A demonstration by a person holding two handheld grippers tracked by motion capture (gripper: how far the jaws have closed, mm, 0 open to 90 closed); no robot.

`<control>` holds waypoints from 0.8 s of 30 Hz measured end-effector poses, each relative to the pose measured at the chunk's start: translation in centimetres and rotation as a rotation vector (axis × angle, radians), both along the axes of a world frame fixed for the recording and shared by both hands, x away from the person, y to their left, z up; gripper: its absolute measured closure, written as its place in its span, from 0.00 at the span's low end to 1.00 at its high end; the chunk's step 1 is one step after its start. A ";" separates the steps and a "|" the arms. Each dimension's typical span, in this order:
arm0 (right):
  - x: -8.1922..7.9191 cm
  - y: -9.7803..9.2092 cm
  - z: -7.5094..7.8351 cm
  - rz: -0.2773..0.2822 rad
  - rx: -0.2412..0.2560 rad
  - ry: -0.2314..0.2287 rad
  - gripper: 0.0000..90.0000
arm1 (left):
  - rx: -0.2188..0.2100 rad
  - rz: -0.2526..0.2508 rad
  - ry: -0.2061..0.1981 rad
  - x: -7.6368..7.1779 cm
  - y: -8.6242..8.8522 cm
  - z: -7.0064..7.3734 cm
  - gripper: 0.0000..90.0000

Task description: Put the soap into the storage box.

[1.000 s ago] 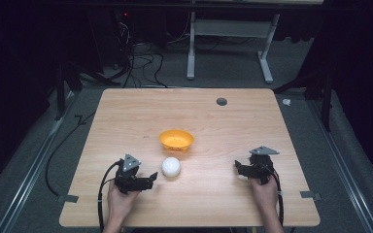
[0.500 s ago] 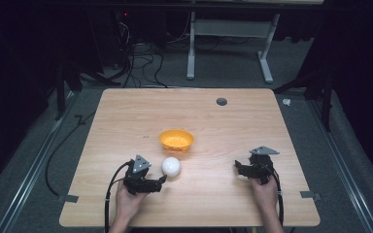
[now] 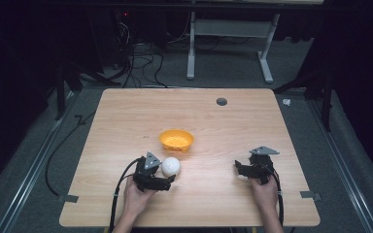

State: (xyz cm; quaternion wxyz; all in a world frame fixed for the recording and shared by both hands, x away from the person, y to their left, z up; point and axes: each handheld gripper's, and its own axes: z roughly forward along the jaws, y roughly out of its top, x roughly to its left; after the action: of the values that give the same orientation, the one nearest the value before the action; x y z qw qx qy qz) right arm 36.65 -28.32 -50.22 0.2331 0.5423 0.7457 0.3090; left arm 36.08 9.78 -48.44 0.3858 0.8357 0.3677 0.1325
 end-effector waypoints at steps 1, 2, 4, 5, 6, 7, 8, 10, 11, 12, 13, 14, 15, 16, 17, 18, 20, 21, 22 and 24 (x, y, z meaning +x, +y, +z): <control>0.0 0.0 0.0 0.000 0.001 0.001 0.26 | 0.002 -0.001 0.001 0.1 -0.2 0.0 0.10; 0.0 0.0 0.0 -0.001 0.001 0.001 0.26 | 0.006 -0.003 0.002 0.2 -0.4 -0.1 0.10; 0.0 0.0 0.0 0.000 0.000 0.000 0.26 | 0.006 -0.001 0.001 0.3 -0.7 -0.1 0.10; 0.0 0.0 0.0 0.000 0.001 0.001 0.26 | 0.008 -0.005 0.006 0.4 -0.8 -0.1 0.10; 0.0 0.0 0.0 0.000 0.001 0.001 0.26 | 0.007 -0.002 0.005 0.5 -0.9 -0.2 0.10; 0.0 0.0 0.0 0.000 0.001 0.001 0.26 | 0.006 -0.001 0.005 0.6 -1.1 -0.2 0.10; 0.0 0.0 0.0 0.000 0.001 0.001 0.26 | 0.010 -0.002 0.007 0.7 -1.2 -0.3 0.10; 0.0 0.0 0.0 0.000 0.000 0.000 0.26 | 0.017 -0.001 0.010 0.9 -1.4 -0.4 0.10; 0.0 0.0 0.0 0.000 0.001 0.001 0.26 | 0.018 0.002 0.012 1.0 -1.5 -0.4 0.09; 0.0 0.0 0.0 0.000 0.001 0.001 0.26 | 0.018 0.005 0.012 1.2 -1.6 -0.5 0.09; 0.0 0.0 0.0 0.000 0.001 0.001 0.26 | 0.019 0.008 0.010 1.2 -1.7 -0.5 0.10; 0.0 0.0 0.0 0.000 0.000 0.000 0.26 | 0.020 0.008 0.010 1.3 -1.8 -0.5 0.10; 0.0 0.0 0.0 0.000 0.001 0.001 0.26 | 0.022 0.010 0.012 1.4 -1.9 -0.6 0.10; 0.0 0.0 0.0 0.000 0.000 0.000 0.26 | 0.029 0.010 0.015 1.5 -2.0 -0.7 0.10; 0.0 0.0 0.0 0.000 0.001 0.001 0.26 | 0.032 0.013 0.014 1.6 -2.1 -0.8 0.11; 0.0 0.0 0.0 0.000 0.001 0.001 0.26 | 0.034 0.017 0.012 1.6 -2.2 -0.9 0.12; 0.0 0.0 0.0 0.000 0.001 0.001 0.26 | 0.042 0.018 0.018 1.8 -2.4 -1.1 0.14; 0.0 0.0 0.0 0.000 0.001 0.001 0.26 | 0.043 0.019 0.019 1.8 -2.5 -1.2 0.15; 0.0 0.0 0.0 0.000 0.001 0.001 0.26 | 0.051 0.016 0.021 1.9 -2.5 -1.2 0.16; 0.0 0.0 0.0 0.000 0.001 0.001 0.26 | 0.049 0.019 0.023 1.9 -2.6 -1.4 0.16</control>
State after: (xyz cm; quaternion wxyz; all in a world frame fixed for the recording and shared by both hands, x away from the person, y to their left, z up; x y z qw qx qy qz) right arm 36.64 -28.31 -50.22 0.2325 0.5426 0.7457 0.3090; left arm 38.00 7.18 -49.80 0.3594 0.8428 0.3769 0.1357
